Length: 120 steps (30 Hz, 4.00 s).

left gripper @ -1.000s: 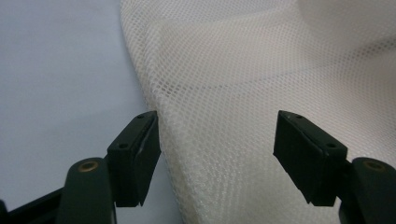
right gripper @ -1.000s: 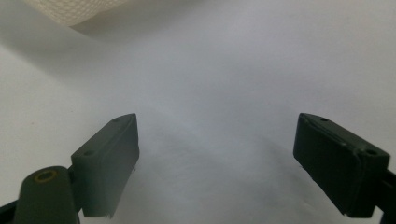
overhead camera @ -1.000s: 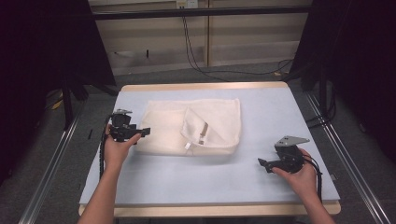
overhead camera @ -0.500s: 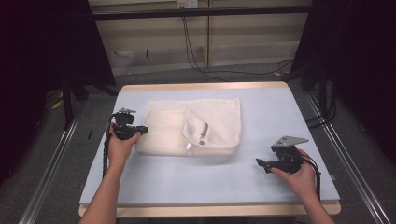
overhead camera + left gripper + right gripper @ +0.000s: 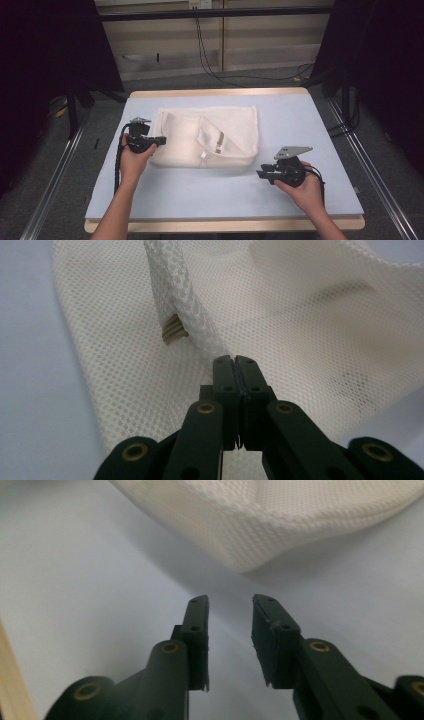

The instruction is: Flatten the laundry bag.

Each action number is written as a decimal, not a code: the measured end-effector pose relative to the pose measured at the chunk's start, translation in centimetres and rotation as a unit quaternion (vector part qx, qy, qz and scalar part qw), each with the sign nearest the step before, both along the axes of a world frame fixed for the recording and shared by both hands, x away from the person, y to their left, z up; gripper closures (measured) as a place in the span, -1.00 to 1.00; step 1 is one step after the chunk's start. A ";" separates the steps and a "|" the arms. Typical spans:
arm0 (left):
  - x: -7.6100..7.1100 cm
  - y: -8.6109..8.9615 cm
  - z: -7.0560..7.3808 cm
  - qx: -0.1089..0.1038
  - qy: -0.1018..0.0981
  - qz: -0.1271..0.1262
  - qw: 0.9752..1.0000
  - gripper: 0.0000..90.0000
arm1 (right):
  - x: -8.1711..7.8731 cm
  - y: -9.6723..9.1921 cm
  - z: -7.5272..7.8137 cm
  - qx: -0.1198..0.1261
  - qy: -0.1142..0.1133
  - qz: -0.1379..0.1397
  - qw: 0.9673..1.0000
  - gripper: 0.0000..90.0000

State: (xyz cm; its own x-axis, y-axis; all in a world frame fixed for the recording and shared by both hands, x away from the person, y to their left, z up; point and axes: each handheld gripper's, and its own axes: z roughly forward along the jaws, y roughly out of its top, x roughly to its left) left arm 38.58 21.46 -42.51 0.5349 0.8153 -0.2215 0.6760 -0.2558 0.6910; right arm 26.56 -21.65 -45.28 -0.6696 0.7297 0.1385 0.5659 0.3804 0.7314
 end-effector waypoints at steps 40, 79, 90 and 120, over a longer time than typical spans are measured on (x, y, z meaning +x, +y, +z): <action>-5.4 0.8 -3.4 -0.009 0.046 -0.088 0.995 0.99 | 3.7 2.3 -0.8 0.010 -0.007 -0.075 0.997 0.26; -8.9 4.5 -3.9 0.003 0.067 -0.103 0.992 0.99 | 4.4 0.1 -1.5 -0.026 -0.027 -0.110 0.993 -0.01; -8.8 4.3 -4.2 0.006 0.069 -0.109 0.992 0.99 | 8.4 0.2 -0.4 -0.006 -0.038 -0.122 0.992 -0.14; -8.9 5.1 -4.1 -0.022 0.079 -0.054 0.995 0.99 | -0.2 -1.6 -2.3 0.027 -0.080 0.093 0.992 0.92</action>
State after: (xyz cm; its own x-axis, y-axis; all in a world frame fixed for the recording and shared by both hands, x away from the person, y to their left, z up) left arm 29.64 26.54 -46.63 0.5738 0.7431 -0.3443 0.7481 -0.3045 0.5896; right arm 26.39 -23.21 -47.58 -0.8085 0.5859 0.0551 0.3648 0.4255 0.8282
